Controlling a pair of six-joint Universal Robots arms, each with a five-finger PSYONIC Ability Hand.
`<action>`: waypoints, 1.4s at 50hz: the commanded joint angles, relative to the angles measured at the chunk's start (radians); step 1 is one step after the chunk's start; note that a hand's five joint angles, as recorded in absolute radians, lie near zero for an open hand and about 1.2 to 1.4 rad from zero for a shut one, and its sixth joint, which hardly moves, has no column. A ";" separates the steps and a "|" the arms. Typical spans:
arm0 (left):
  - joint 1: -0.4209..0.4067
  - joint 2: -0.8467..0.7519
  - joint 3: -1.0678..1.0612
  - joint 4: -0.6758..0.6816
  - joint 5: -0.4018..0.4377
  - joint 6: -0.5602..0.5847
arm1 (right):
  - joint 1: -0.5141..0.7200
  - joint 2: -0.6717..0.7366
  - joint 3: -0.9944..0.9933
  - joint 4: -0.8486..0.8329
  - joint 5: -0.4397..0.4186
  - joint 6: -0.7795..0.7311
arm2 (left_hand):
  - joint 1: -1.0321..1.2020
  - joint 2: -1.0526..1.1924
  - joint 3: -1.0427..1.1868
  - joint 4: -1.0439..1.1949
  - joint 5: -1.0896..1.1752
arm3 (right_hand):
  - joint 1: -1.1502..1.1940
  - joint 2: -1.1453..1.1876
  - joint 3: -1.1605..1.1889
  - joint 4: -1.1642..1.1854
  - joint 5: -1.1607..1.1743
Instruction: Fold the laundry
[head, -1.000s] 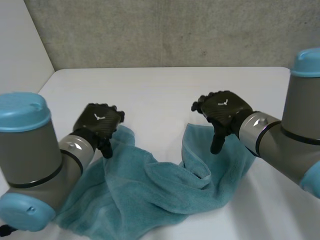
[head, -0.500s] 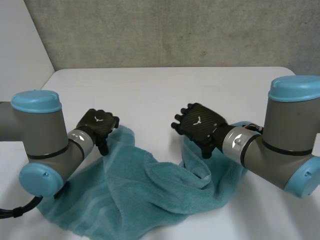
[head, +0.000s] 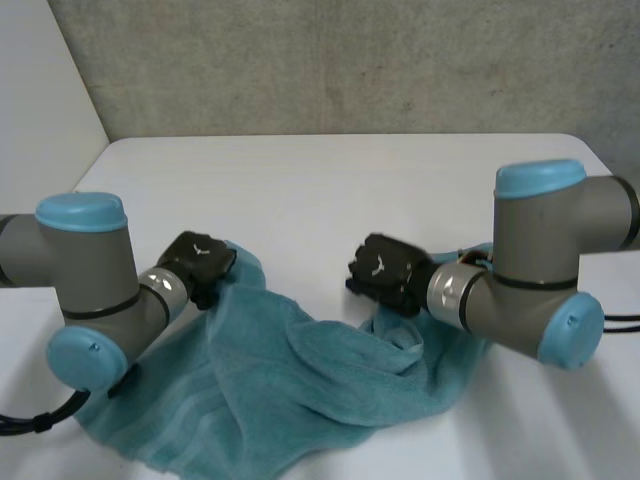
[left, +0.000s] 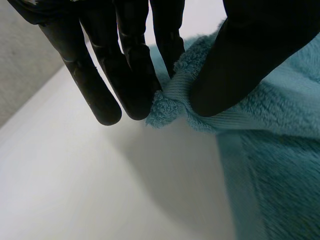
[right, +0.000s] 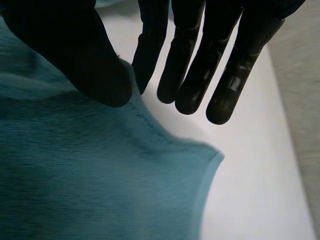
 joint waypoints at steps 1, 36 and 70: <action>0.000 0.057 0.167 0.095 -0.024 -0.002 | 0.001 0.002 -0.326 -0.096 0.158 0.246 | 0.262 0.213 0.213 0.207 0.262 | 0.444 0.277 0.299 0.296 0.338; 0.008 0.473 -0.522 0.447 -0.180 -0.086 | -0.146 -0.434 0.448 -0.057 0.113 0.552 | 0.262 0.213 0.213 0.207 0.262 | 0.444 0.277 0.299 0.296 0.338; 0.141 0.465 -0.495 0.426 -0.171 -0.089 | -0.347 -0.484 0.497 -0.135 0.090 0.718 | 0.262 0.213 0.213 0.207 0.262 | -0.521 -0.687 -0.666 -0.668 -0.627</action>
